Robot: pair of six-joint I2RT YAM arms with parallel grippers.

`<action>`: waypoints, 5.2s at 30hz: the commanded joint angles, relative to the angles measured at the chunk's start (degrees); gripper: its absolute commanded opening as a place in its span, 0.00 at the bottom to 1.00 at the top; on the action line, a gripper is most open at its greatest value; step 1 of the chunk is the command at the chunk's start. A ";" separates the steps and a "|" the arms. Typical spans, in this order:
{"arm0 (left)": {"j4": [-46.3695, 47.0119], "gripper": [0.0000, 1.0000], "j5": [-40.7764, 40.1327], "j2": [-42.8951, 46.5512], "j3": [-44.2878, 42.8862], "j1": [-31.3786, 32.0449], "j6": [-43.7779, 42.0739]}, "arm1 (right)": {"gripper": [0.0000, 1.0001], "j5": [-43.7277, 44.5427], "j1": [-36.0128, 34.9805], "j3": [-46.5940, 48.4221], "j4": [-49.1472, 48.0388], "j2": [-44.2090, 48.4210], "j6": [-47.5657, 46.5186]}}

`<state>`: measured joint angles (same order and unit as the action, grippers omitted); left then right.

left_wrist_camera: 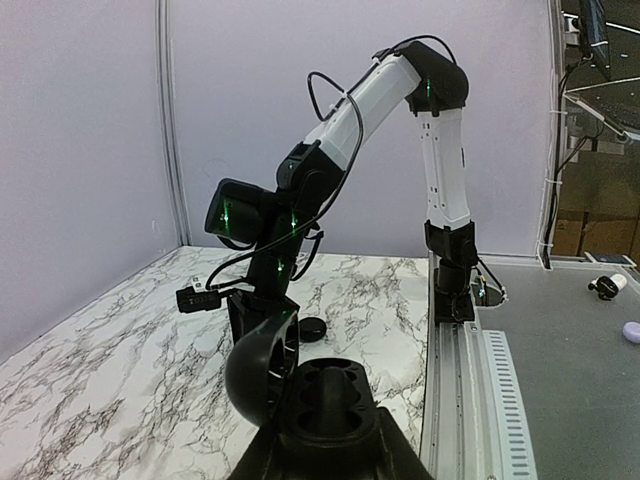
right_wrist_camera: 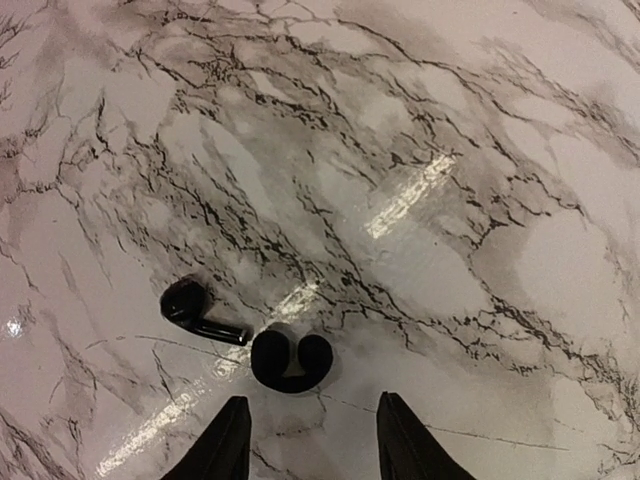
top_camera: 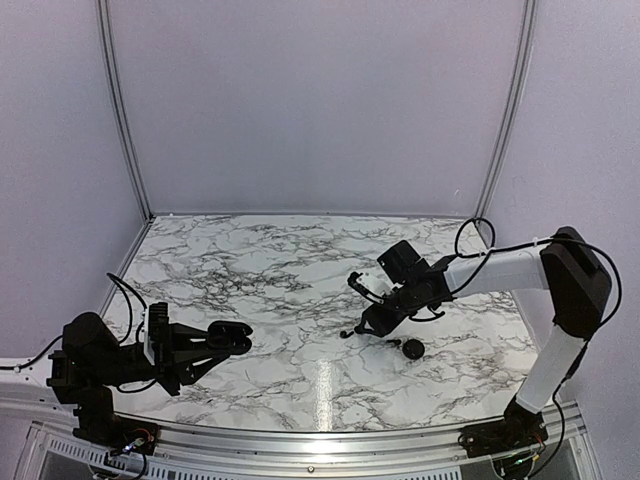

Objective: Insert the wireless bluetooth earbuds into the charging case
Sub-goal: Pick up the right earbud from the center of the board, then place the right earbud in the right side groove of the charging case.

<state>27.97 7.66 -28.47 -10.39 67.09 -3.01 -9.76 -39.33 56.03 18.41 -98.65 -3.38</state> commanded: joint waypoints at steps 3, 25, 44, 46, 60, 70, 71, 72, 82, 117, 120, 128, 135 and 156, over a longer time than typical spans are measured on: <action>2.71 0.00 0.56 0.25 0.20 0.23 -0.69 | 0.51 2.56 -0.95 3.22 0.13 -1.93 -1.56; 2.65 0.00 -0.01 1.21 0.55 0.21 -0.69 | 0.54 7.32 -2.38 11.00 -1.79 -11.17 0.02; 2.54 0.00 -0.32 1.41 0.20 0.19 -0.76 | 0.52 -6.65 2.20 12.44 -3.40 -9.09 -0.70; 2.61 0.00 -0.36 1.38 0.12 0.17 -0.77 | 0.50 -8.00 3.48 12.45 -3.95 -8.85 -0.49; 2.54 0.00 -0.36 1.77 0.20 0.23 -0.85 | 0.35 -7.93 5.65 12.53 -2.67 -12.12 -1.37; 2.45 0.00 -0.28 2.04 0.11 0.19 -0.69 | 0.33 -9.43 5.65 8.82 -3.47 -11.50 -2.04; 2.44 0.00 -0.28 2.09 0.07 0.23 -0.64 | 0.33 -9.59 5.65 8.69 -3.47 -11.58 -2.09; 2.49 0.00 -0.23 2.18 0.03 0.21 -0.64 | 0.33 -9.94 5.60 8.66 -3.55 -11.66 -2.07; 2.27 0.00 -0.76 2.24 0.07 0.23 -0.86 | 0.33 -11.90 5.41 4.66 -4.62 -8.70 -2.24; 1.47 0.00 -0.98 1.85 -0.18 0.23 -0.75 | 0.05 -12.96 1.52 4.99 -1.39 -7.51 -4.29; 1.37 0.00 -1.20 2.13 -0.07 0.22 -0.60 | 0.00 -12.53 1.45 4.66 -1.49 -6.32 -4.18; 1.45 0.00 -1.59 1.88 -0.06 0.19 -0.46 | 0.00 -11.67 1.47 4.16 -1.95 -4.27 -3.75; 1.47 0.00 -1.90 1.88 -0.15 0.23 -0.60 | 0.00 -10.03 1.48 4.56 -5.00 -2.80 -2.09; 8.73 0.00 -5.33 1.28 4.70 0.12 1.96 | 0.00 -5.93 -7.89 9.87 -8.66 8.35 2.14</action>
<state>30.39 4.03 -27.14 -7.20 67.09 -2.48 -17.96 -44.69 61.41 12.05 -95.04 -3.01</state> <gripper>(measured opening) 0.263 0.013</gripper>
